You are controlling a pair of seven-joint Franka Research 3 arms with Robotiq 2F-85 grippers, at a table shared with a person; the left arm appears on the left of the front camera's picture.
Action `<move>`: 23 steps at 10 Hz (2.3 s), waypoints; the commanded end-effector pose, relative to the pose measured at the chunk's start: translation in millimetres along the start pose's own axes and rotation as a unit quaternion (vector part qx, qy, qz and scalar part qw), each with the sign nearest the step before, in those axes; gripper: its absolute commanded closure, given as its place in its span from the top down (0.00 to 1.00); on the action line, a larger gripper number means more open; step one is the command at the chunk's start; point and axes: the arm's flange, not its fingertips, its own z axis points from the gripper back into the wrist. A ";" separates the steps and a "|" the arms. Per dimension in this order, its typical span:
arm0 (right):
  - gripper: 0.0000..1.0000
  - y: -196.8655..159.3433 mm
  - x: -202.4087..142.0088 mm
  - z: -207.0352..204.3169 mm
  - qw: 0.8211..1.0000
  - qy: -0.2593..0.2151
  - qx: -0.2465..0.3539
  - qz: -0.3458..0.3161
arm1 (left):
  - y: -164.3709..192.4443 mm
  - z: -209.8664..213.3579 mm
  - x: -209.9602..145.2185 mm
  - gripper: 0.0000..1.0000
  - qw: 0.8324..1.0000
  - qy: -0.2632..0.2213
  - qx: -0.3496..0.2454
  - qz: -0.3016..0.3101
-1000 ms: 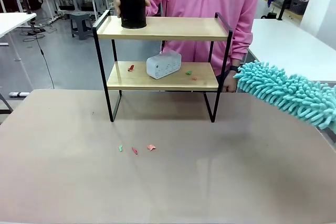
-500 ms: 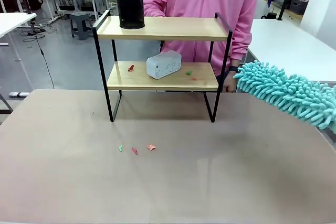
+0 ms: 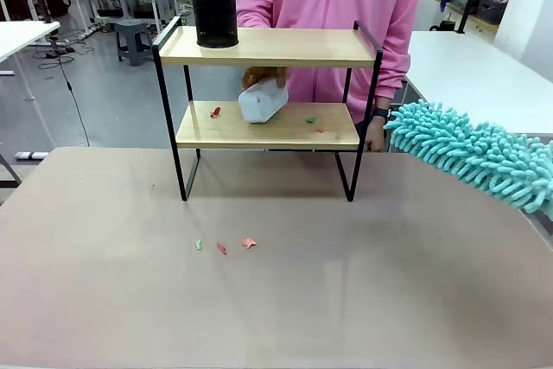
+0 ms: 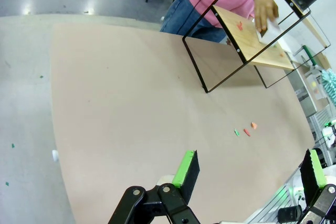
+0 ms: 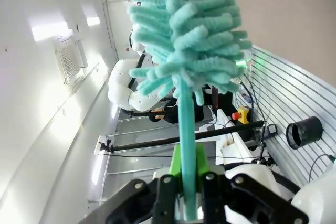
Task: Clean the shelf.
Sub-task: Clean the remaining tier of the Shelf with the Duster once objects are removed.
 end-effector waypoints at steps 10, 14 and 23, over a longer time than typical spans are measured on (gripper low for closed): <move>0.12 96.4 -1.6 -122.5 0.985 -0.003 -0.165 0.041 | -0.4 -1.5 0.1 1.00 1.000 -0.010 -0.008 -0.008; 0.00 108.7 41.2 -212.3 0.964 -0.019 -0.259 0.057 | -0.4 -1.5 0.1 1.00 1.000 -0.010 -0.008 -0.008; 0.12 121.2 126.7 -246.1 0.923 -0.131 -0.354 0.078 | -0.4 -1.5 0.1 1.00 1.000 -0.010 -0.008 -0.008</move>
